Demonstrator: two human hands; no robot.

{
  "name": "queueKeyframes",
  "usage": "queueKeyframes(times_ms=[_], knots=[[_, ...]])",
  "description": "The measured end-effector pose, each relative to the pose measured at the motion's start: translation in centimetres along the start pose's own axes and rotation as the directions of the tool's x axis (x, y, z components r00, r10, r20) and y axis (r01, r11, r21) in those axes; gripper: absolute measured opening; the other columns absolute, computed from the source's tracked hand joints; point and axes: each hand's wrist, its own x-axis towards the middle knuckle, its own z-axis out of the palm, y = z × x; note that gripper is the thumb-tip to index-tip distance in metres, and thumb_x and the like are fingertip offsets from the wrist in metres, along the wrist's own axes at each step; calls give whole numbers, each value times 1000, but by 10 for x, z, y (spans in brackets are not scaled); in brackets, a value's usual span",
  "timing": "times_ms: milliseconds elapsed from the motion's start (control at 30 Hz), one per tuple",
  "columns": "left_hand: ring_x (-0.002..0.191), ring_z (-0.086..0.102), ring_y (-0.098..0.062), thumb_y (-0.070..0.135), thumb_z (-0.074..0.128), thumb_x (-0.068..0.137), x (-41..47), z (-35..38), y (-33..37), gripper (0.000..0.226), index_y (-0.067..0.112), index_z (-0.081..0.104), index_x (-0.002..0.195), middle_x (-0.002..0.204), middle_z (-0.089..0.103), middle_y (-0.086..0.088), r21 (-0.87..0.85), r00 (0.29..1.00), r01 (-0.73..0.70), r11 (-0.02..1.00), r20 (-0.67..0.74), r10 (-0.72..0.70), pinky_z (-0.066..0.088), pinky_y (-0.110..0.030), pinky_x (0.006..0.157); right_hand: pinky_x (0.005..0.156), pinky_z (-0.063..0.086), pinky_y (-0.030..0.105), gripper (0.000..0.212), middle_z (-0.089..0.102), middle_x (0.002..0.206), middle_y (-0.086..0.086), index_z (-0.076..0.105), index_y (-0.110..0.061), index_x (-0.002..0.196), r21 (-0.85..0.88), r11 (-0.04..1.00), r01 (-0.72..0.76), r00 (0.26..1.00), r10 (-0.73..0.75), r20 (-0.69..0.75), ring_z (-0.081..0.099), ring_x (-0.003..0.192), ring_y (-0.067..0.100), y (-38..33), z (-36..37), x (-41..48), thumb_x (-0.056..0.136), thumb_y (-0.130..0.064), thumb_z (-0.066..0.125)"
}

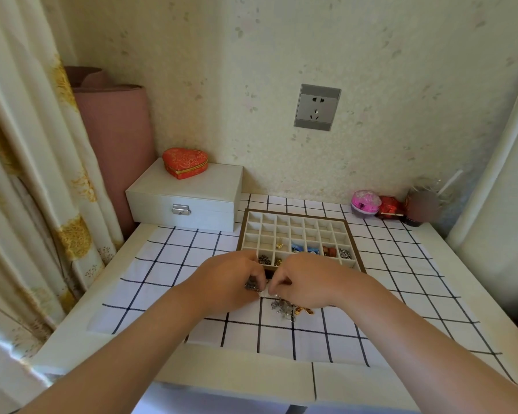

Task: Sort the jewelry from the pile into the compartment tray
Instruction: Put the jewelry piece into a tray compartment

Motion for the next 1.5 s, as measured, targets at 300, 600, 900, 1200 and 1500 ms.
queueKeyframes(times_ms=[300, 600, 900, 1200, 1500], knots=[[86, 52, 0, 34, 73, 83, -1, 0, 2, 12, 36, 68, 94, 94, 53, 18, -43, 999, -19, 999, -29, 18, 41, -16, 69, 75, 50, 21, 18, 60, 87, -18, 77, -29, 106, 13, 1000, -19, 999, 19, -46, 59, 83, 2, 5, 2, 2, 90, -25, 71], [71, 59, -7, 31, 80, 80, 2, -3, 7, 26, 36, 59, 94, 85, 65, 17, -459, 977, -15, 889, -195, -84, 53, -27, 65, 48, 40, 17, 8, 77, 89, -2, 74, -25, 93, 645, 762, -55, 970, 193, -146, 64, 58, 11, 12, -10, -2, 90, -32, 73], [67, 57, -10, 18, 76, 85, 23, -11, 13, 13, 27, 73, 95, 81, 73, 4, -737, 950, -57, 674, -248, -191, 51, -36, 72, 45, 38, 22, 39, 71, 81, 6, 74, -10, 104, 933, 359, -32, 937, 335, -97, 50, 52, 11, 13, -17, 5, 84, -43, 76], [66, 60, -8, 19, 83, 77, 52, -27, 12, 16, 18, 73, 89, 83, 74, -2, -765, 898, -64, 641, -324, -297, 53, -36, 71, 43, 37, 20, 18, 77, 89, 3, 80, -19, 97, 944, 331, 1, 928, 352, -124, 55, 53, 9, 26, -37, 14, 79, -17, 82], [75, 62, -2, 19, 80, 80, 84, -22, -1, 20, 25, 72, 97, 91, 74, 10, -649, 934, 41, 760, -246, -260, 51, -26, 75, 57, 49, 22, 2, 76, 82, -12, 79, -30, 84, 742, 669, 30, 804, 425, -416, 59, 54, 3, 45, -39, 35, 85, -29, 78]])
